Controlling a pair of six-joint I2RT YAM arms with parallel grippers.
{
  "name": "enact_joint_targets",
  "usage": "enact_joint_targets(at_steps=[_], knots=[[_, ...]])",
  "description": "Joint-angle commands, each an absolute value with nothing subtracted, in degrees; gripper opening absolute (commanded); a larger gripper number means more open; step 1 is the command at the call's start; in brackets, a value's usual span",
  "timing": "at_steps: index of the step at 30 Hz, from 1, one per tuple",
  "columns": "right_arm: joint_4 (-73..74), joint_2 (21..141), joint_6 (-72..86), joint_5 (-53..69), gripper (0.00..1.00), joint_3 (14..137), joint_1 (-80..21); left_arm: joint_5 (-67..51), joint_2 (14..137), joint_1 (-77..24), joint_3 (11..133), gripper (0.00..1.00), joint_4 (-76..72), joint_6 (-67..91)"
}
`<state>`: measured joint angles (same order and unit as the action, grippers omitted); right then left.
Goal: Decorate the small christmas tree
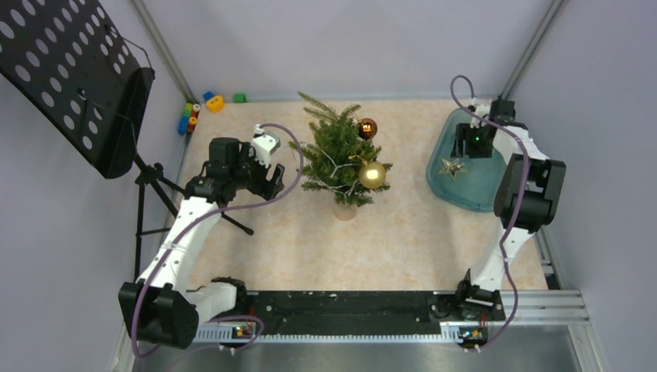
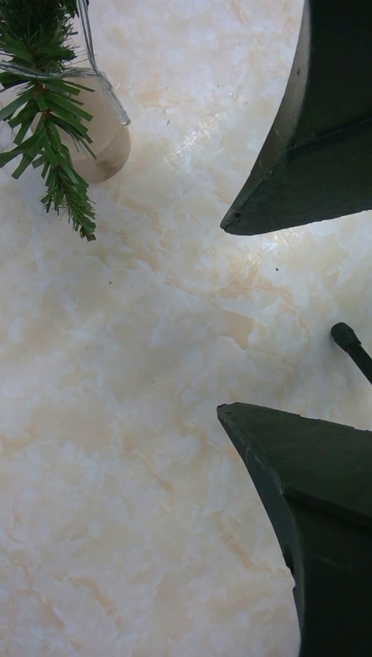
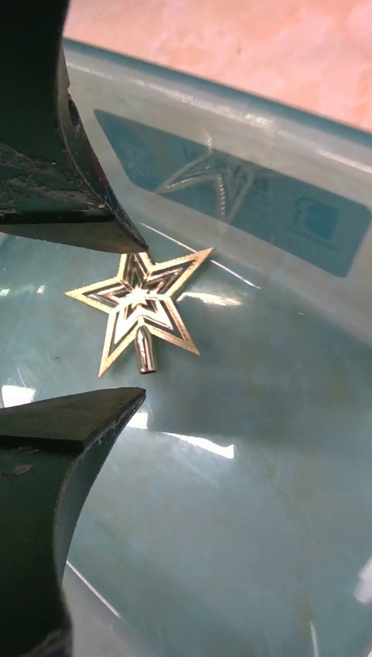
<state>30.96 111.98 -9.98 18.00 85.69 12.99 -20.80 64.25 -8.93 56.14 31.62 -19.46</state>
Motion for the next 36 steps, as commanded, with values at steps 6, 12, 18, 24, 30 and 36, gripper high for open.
enact_joint_targets(at_steps=[6, 12, 18, 24, 30, 36], knots=[[25.69, 114.31, -6.65, 8.22, 0.52, 83.46, 10.64, -21.93, 63.1, -8.7, 58.37, 0.84, 31.61, -20.16], [25.61, 113.14, -1.4, -5.44, 0.43, 79.85, 10.9, -22.18, 63.04, -8.7, 58.45, 0.84, 31.49, -20.21], [27.44, 109.12, -1.27, -5.7, 0.4, 78.19, 11.06, -22.55, 62.72, -8.76, 58.4, 0.84, 31.6, -20.17], [32.75, 104.37, -1.93, 3.89, 0.42, 81.05, 11.02, -22.68, 62.32, -8.92, 58.52, 0.84, 31.78, -20.19], [35.27, 103.16, -0.78, 1.07, 0.55, 78.12, 10.14, -22.85, 61.88, -9.2, 58.62, 0.84, 31.9, -20.3], [35.13, 104.26, -2.34, 0.41, 0.72, 76.21, 7.8, -22.94, 61.7, -9.49, 58.54, 0.84, 32.07, -20.54]])
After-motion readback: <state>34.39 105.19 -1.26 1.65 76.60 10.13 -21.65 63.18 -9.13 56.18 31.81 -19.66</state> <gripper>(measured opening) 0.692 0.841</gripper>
